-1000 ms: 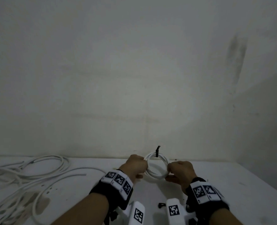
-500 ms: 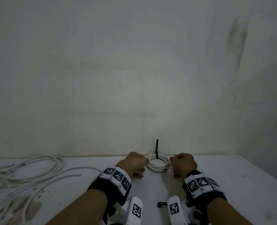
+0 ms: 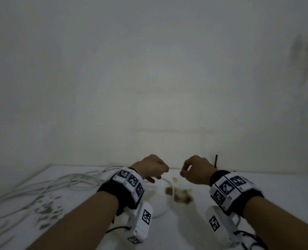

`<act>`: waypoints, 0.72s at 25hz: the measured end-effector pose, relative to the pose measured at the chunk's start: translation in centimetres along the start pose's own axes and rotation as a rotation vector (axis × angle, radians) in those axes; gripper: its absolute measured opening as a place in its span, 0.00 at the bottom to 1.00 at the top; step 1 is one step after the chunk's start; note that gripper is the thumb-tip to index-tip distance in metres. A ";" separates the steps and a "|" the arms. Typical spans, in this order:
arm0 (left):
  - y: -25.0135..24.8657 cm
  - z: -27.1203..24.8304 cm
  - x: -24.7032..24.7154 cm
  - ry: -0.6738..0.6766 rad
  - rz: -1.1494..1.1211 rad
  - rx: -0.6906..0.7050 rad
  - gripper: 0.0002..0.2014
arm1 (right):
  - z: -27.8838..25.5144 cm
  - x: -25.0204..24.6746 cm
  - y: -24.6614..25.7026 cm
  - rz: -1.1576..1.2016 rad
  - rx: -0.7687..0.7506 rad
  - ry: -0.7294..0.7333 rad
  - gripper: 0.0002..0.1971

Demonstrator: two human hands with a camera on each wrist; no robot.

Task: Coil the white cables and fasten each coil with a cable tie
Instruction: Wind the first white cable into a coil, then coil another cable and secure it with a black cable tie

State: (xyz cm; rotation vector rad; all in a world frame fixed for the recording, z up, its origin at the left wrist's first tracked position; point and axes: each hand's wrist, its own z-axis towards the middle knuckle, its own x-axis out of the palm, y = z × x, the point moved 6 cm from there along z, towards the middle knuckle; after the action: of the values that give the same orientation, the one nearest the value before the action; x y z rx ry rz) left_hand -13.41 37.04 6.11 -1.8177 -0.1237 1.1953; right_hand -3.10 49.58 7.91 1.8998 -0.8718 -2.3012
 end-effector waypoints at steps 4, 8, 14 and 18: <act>5.7 -6.1 -6.3 0.006 0.077 -0.075 0.15 | -2.5 4.6 9.0 -0.155 -0.191 0.216 0.11; 12.7 -12.2 -10.1 0.129 0.191 -0.211 0.13 | -4.9 9.8 17.0 -0.304 -0.412 0.450 0.11; 19.2 -17.6 -11.6 0.255 0.304 -0.372 0.17 | -6.0 15.9 23.3 -0.401 -0.465 0.642 0.20; 20.9 -18.9 -11.3 0.259 0.274 -0.358 0.18 | -5.7 19.2 23.0 -0.662 -0.437 0.533 0.26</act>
State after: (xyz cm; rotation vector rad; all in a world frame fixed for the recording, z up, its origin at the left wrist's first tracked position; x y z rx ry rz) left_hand -12.71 7.29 0.18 -2.3481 0.0674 1.1643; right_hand -10.12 20.87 0.16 2.6053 0.3352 -1.7976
